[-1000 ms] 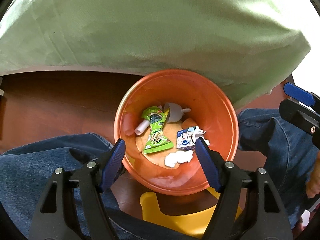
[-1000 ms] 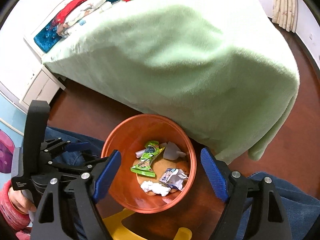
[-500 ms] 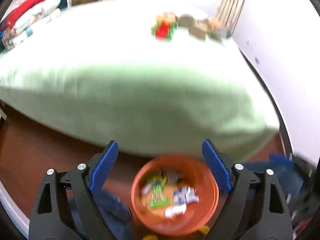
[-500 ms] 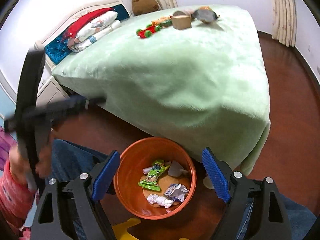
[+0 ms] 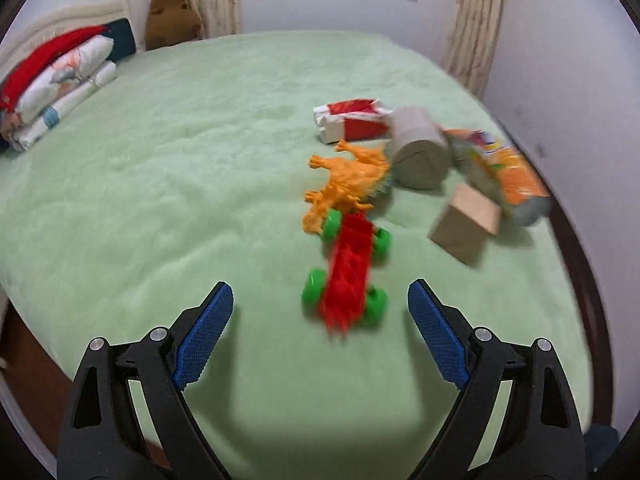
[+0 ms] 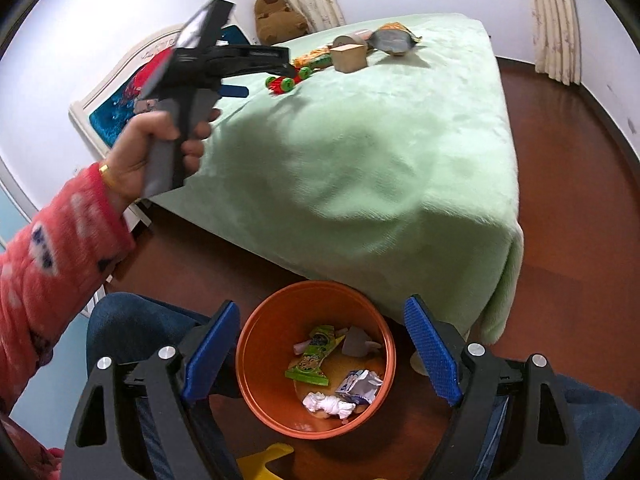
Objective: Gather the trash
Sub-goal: 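Grasp the red toy car with the left gripper and lift it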
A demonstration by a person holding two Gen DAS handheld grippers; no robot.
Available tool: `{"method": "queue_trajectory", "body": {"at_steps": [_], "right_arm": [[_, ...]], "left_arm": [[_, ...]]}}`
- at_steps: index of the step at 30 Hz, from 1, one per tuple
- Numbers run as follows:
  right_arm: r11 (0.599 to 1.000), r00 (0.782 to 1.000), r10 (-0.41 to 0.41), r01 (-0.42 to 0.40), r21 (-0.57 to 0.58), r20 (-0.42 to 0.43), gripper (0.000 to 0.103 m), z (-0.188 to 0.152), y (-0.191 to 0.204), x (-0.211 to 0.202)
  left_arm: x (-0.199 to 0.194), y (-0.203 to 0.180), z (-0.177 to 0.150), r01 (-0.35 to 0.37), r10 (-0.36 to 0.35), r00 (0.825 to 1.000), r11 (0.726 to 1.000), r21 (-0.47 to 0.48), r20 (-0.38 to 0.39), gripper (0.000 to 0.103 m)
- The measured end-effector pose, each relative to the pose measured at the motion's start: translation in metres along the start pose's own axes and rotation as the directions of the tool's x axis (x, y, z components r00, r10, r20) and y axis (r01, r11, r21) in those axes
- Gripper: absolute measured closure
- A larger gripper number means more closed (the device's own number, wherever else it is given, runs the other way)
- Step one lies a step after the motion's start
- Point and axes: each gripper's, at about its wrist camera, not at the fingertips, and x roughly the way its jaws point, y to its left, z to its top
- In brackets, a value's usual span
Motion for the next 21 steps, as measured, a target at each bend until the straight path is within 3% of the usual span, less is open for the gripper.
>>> {"method": "queue_trajectory", "body": {"at_steps": [2, 7, 15, 21], "right_arm": [[1.000, 1.000, -0.002, 0.002, 0.006, 0.000, 0.020, 0.000, -0.003, -0.001], [1.000, 1.000, -0.005, 0.005, 0.008, 0.017, 0.020, 0.001, -0.005, -0.006], [1.000, 0.997, -0.014, 0.015, -0.017, 0.070, 0.020, 0.013, 0.002, -0.015], [0.999, 0.992, -0.023, 0.028, -0.041, 0.121, 0.020, 0.048, 0.006, -0.012]], "left_arm": [[0.013, -0.008, 0.005, -0.035, 0.035, 0.999, 0.999, 0.029, -0.016, 0.019], [0.016, -0.014, 0.002, -0.038, 0.039, 0.999, 0.999, 0.038, -0.005, 0.064], [-0.028, -0.007, -0.015, 0.019, -0.019, 0.998, 1.000, 0.004, 0.067, 0.064], [-0.085, -0.002, -0.061, 0.079, -0.080, 0.989, 0.997, 0.018, 0.126, 0.064]]}}
